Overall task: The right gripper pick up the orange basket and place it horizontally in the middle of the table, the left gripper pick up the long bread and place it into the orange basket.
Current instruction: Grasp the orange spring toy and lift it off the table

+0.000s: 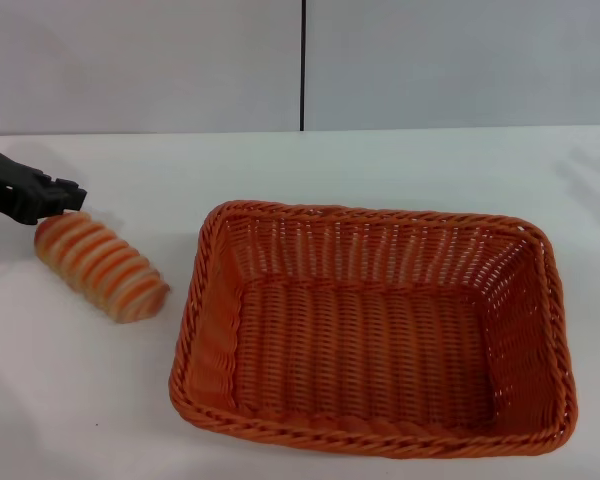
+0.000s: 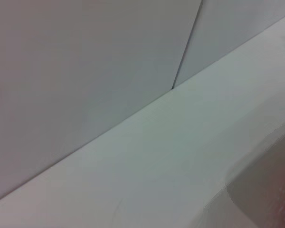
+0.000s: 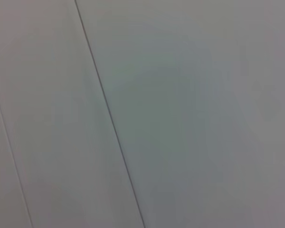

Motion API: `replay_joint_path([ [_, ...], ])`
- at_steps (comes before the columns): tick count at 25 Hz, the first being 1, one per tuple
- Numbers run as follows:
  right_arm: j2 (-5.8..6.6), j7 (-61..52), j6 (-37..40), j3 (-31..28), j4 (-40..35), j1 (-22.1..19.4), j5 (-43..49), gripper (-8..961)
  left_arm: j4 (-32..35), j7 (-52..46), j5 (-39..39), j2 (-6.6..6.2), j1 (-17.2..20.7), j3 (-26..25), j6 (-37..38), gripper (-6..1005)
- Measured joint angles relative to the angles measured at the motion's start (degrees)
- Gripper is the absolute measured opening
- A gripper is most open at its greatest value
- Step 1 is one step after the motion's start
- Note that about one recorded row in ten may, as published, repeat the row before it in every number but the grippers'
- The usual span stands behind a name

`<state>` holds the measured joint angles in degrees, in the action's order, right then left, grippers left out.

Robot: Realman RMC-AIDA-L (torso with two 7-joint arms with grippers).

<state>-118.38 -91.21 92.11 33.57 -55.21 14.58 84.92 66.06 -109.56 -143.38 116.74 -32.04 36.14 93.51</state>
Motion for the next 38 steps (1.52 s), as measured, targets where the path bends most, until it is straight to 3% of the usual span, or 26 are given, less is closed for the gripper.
replay_joint_path([
  [3, 0.20, 0.7, 0.0, 0.0, 1.4, 0.2, 0.0, 355, 0.1, 0.2, -0.7, 0.72, 0.3, 1.4, -2.1, 60],
  [9, 0.70, 1.3, -0.1, 0.0, 3.2, 0.6, 0.0, 355, 0.0, -0.5, -1.1, 1.22, 2.7, 11.3, -10.4, 260],
  [11, 0.70, 1.5, -0.1, 0.0, 3.3, 0.6, 0.1, 355, 0.0, -0.5, -1.1, 1.30, 3.2, 13.2, -12.2, 504],
  [14, 0.70, 1.6, -0.2, 0.0, 3.7, 0.6, 0.1, 356, -0.2, -0.9, -2.8, 1.31, 3.5, 16.4, -15.3, 560],
  [22, 0.78, 1.7, -0.5, 0.0, 4.0, 0.7, 0.2, 356, 0.0, -2.0, -8.3, 1.27, 2.7, 18.0, -16.4, 710],
  [26, 0.86, 1.7, -0.6, 0.0, 4.5, 1.0, 0.2, 355, -0.8, -3.2, -9.5, 1.30, 2.7, 20.7, -17.5, 739],
  [38, 1.45, 1.8, -0.9, 0.0, 6.3, 1.9, 0.2, 355, -2.6, -6.1, -11.2, 1.20, 2.2, 22.4, -19.2, 560],
])
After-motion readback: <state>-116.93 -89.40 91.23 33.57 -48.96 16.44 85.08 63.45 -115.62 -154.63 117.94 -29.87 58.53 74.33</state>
